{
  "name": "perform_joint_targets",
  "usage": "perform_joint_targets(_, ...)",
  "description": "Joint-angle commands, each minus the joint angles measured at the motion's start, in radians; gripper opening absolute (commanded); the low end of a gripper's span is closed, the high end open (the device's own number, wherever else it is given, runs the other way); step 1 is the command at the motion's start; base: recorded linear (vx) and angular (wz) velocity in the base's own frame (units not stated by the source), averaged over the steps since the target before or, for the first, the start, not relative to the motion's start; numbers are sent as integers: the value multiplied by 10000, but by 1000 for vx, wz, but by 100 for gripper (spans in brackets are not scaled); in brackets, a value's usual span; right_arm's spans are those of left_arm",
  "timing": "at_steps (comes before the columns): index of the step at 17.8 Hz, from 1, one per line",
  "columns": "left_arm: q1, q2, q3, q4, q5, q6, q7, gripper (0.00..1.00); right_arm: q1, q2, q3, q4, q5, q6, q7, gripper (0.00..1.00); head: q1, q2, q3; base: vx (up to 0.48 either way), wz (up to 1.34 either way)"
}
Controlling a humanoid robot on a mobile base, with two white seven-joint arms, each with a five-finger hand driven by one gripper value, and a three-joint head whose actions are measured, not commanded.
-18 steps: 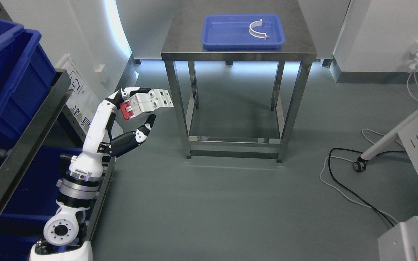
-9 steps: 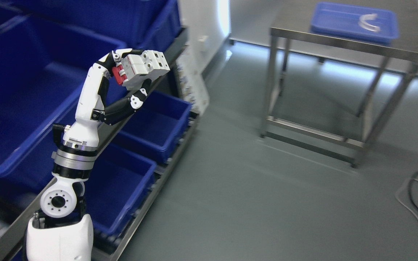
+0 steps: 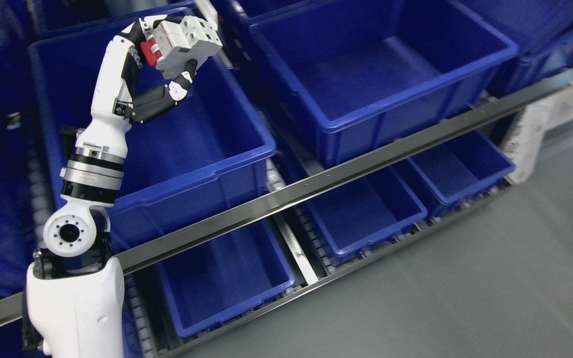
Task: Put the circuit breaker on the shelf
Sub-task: 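Carry the held breaker while turning toward the blue bin shelf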
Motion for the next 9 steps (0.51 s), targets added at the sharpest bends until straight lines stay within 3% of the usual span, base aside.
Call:
perform_joint_targets(1, -1195, 175, -296, 994, -803, 994, -645, 21, 3, -175, 199, 0, 3, -1247, -6, 100, 0, 0, 0, 4, 907)
perform_joint_targets(5, -1993, 628, -894, 2773, -2338, 1025, -1582, 21, 3, -175, 199, 0, 3, -1247, 10, 100, 0, 0, 0, 18, 627)
perform_joint_targets(9, -3020, 690, -1690, 5073, -3275, 1025, -1768, 22, 3, -175, 199, 0, 3, -1247, 10, 100, 0, 0, 0, 18, 122)
